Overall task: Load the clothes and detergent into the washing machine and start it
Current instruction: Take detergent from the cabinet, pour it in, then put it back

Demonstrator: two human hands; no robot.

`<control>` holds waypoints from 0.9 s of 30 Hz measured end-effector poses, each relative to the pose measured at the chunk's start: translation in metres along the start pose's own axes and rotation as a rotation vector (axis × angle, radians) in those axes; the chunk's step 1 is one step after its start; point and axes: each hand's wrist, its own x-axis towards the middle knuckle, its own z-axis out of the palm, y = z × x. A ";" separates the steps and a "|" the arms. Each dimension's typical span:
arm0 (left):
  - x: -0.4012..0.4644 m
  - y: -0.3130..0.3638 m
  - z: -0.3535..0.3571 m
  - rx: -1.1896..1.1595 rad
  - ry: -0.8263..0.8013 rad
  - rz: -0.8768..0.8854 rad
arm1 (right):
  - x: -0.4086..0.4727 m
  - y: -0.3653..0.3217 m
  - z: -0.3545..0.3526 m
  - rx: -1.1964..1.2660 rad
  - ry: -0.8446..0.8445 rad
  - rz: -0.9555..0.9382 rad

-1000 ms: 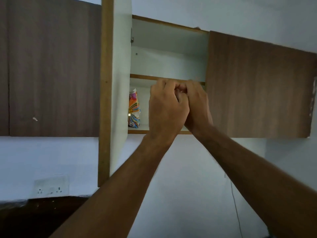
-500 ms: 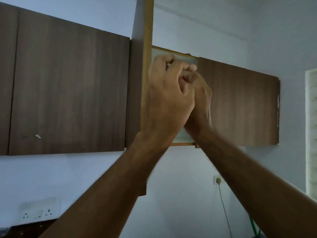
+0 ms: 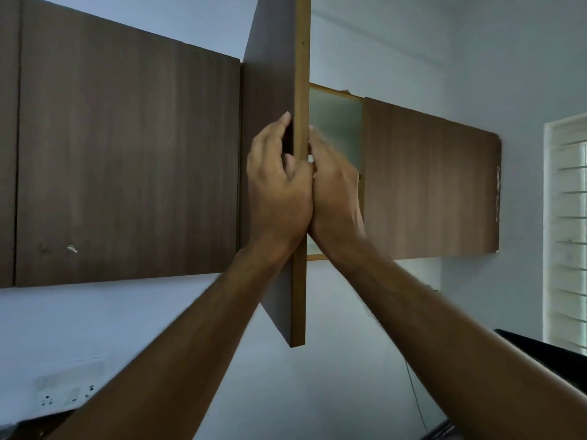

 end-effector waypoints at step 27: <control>-0.024 -0.096 0.214 0.712 -0.574 0.354 | 0.022 0.186 -0.145 0.253 0.500 0.322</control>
